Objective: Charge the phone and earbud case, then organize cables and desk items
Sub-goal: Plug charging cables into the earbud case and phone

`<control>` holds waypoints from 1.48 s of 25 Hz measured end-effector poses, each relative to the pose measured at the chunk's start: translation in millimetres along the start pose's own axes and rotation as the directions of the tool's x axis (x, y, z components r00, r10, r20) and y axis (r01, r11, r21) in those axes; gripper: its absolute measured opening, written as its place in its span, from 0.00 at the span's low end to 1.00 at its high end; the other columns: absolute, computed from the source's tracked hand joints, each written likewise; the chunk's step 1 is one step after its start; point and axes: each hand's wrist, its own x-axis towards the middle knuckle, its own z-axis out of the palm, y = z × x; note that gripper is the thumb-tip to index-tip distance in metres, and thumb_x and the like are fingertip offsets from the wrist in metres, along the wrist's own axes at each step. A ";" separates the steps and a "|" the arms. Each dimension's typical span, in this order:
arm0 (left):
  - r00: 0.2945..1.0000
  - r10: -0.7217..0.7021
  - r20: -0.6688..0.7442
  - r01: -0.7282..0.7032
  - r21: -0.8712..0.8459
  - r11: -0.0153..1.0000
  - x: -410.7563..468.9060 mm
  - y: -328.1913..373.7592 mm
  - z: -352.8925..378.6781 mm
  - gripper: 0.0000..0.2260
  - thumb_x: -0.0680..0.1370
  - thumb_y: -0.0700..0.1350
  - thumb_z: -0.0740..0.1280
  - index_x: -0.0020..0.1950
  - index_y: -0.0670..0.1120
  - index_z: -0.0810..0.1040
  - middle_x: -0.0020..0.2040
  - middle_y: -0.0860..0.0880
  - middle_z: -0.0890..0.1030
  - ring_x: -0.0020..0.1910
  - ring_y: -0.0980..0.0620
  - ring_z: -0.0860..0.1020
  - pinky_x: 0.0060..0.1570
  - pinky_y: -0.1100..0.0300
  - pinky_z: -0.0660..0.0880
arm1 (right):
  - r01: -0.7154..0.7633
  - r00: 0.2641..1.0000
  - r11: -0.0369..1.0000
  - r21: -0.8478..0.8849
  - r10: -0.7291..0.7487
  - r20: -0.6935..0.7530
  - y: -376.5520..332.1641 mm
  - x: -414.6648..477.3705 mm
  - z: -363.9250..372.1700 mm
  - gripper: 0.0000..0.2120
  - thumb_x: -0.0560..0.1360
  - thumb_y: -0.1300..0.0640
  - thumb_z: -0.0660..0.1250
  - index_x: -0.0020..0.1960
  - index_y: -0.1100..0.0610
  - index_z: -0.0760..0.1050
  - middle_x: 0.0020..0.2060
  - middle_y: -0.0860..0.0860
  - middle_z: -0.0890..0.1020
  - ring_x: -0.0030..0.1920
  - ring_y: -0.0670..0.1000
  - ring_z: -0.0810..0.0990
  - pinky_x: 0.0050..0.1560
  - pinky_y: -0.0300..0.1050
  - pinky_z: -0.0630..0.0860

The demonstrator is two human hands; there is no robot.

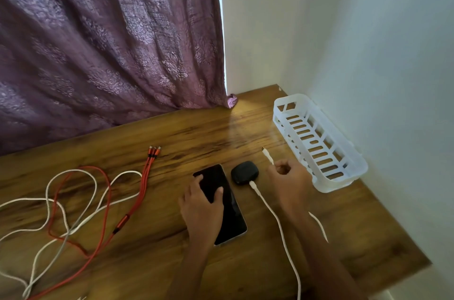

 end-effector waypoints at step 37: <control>0.889 -0.261 0.377 0.431 -0.880 0.197 8.9 66.0 -82.3 0.09 0.81 0.36 0.54 0.50 0.42 0.74 0.44 0.46 0.77 0.40 0.51 0.76 0.48 0.54 0.71 | 0.746 0.666 0.651 0.142 -0.726 -0.169 -8.1 -98.8 -15.1 0.12 0.72 0.54 0.65 0.51 0.59 0.81 0.37 0.49 0.82 0.33 0.40 0.76 0.32 0.30 0.74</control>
